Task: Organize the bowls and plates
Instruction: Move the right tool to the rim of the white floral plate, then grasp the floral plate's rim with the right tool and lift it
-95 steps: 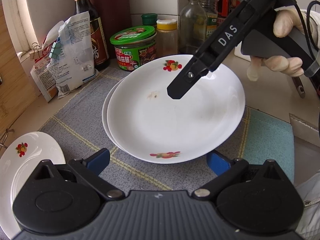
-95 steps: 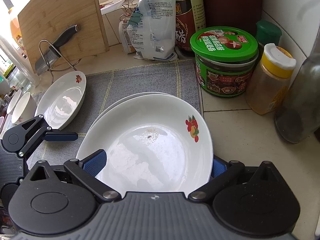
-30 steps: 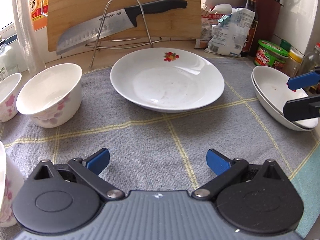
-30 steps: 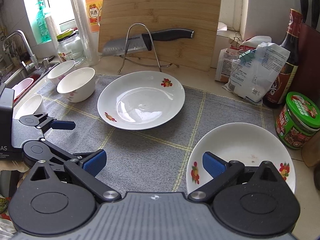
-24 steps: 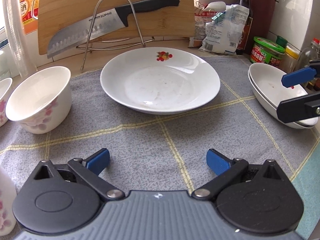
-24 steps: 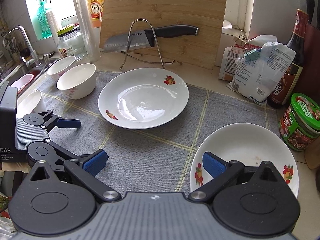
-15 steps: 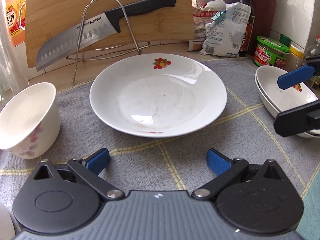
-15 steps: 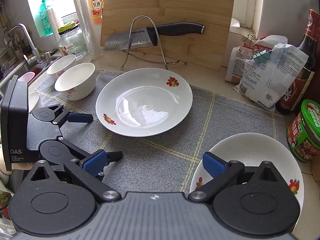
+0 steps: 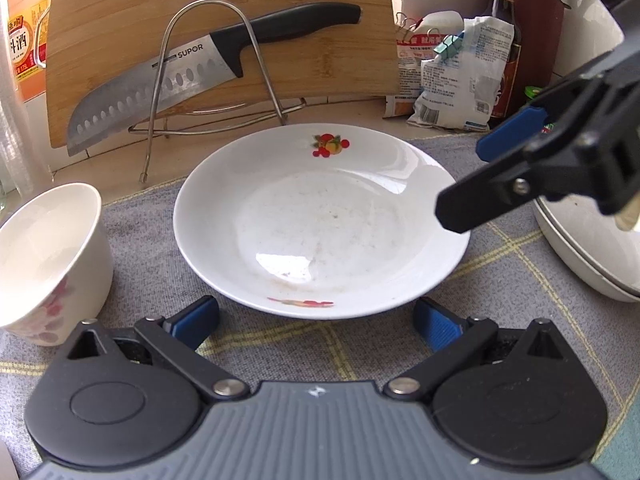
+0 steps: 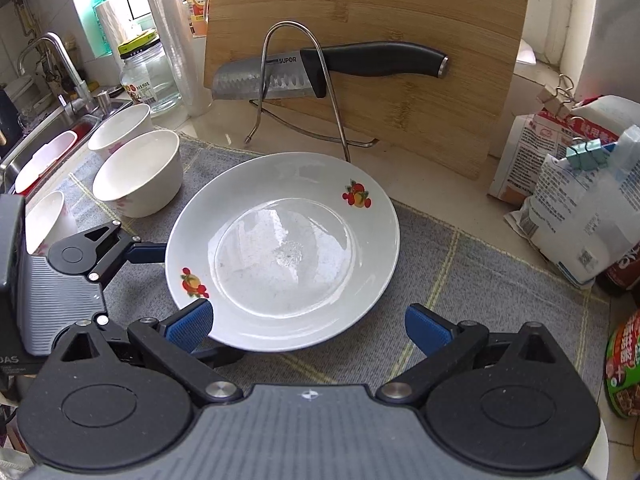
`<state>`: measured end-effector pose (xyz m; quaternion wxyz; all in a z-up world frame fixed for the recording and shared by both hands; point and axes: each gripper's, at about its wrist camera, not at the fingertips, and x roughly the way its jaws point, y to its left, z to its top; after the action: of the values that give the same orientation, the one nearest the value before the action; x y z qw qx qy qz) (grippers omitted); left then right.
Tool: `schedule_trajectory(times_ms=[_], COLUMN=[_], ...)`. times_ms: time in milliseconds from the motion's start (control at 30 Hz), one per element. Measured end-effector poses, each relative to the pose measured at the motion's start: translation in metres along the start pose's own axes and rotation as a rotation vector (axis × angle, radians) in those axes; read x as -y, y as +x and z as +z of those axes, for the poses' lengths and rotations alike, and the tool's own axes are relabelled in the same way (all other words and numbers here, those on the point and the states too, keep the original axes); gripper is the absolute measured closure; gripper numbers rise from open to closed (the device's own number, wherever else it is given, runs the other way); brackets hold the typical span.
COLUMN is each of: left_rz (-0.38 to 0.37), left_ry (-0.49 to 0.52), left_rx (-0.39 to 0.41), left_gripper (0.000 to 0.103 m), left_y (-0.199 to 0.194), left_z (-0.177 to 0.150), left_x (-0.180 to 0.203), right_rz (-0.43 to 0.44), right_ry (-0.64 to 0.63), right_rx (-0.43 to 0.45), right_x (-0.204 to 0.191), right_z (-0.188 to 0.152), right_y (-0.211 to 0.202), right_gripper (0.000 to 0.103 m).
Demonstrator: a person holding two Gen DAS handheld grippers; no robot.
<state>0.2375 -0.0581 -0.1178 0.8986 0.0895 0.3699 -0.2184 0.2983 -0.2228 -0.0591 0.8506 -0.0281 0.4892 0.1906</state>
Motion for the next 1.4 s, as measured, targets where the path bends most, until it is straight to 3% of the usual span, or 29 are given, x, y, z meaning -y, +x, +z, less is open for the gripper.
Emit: schedule_trajectory(times_ms=[267,667,967,1233,1400], left_rz=[0.005,0.005,0.005,-0.056,-0.089], left_ry=[-0.004,-0.005,-0.005,0.053,0.084], left_rx=[0.007,0.014,0.011,0.009,0.020], left_gripper=[0.000,0.000,0.000,0.001,0.001], left_y=[-0.001,-0.003,-0.003,-0.005,-0.003], left_z=[-0.002,-0.003,-0.003,-0.003,-0.004], left_x=[0.001,0.001,-0.001,-0.007,-0.011], right_rz=[0.048,0.163,0.229,0.216,0.251], right_ry=[-0.057,-0.034,0.013,-0.055,-0.044], right_rx=[-0.061,-0.126,-0.104,-0.094,-0.088], right_x=[0.014,0.027,0.042,0.036,0.039], right_z=[0.030,0.045,0.054,0.054,0.057], right_y=[0.035,0.070,0.077,0.078,0.080], right_gripper=[0.000,0.000,0.000,0.000,0.000])
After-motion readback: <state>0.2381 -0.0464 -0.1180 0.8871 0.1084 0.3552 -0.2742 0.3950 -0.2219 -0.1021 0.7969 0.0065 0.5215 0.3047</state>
